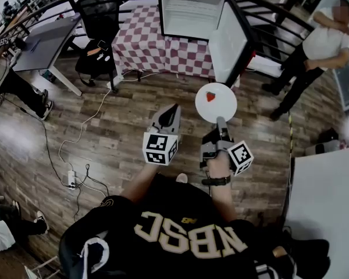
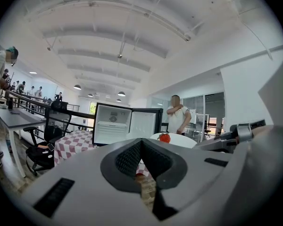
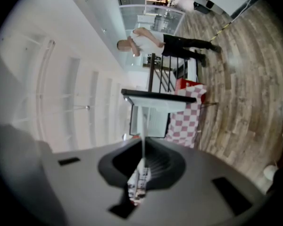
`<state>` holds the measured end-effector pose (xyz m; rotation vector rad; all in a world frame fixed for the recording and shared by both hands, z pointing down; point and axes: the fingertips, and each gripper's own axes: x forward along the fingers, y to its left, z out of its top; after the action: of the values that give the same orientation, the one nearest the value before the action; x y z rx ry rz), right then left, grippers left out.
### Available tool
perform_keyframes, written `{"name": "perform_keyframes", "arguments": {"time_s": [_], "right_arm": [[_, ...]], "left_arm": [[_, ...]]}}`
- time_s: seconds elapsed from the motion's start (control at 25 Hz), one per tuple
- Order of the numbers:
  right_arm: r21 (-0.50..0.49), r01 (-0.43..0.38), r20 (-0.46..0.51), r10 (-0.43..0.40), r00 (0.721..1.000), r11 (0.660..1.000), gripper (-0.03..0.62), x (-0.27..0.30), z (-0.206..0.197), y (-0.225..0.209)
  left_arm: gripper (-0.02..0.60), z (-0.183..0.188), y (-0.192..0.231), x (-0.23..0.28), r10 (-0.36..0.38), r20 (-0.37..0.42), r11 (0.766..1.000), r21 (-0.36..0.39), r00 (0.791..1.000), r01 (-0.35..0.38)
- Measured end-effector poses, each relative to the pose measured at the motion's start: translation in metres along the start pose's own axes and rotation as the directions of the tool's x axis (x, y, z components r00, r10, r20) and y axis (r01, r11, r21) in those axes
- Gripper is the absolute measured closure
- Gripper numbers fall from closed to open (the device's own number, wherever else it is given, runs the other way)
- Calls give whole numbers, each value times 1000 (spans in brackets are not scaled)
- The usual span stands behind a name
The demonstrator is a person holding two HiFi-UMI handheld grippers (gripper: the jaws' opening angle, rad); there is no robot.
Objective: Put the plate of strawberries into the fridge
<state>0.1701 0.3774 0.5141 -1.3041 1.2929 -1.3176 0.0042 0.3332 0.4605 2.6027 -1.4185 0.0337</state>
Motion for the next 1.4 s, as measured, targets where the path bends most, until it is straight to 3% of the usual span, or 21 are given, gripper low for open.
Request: {"name": "perform_keyframes", "arguments": {"time_s": [0.24, 0.56, 1.16, 1.4], "right_arm": [[13, 29, 0, -29, 1000, 999, 563, -7, 16, -21], [35, 67, -47, -65, 997, 997, 563, 23, -5, -41], [-3, 19, -44, -19, 999, 1000, 563, 192, -38, 2], [-26, 44, -53, -45, 998, 999, 563, 240, -60, 4]], "left_arm": [[566, -19, -20, -5, 14, -45, 1000, 16, 999, -14], [566, -34, 5, 15, 30, -70, 1000, 5, 997, -30], [566, 22, 121, 132, -37, 17, 999, -7, 999, 37], [566, 25, 167, 157, -47, 12, 999, -7, 999, 47]]}}
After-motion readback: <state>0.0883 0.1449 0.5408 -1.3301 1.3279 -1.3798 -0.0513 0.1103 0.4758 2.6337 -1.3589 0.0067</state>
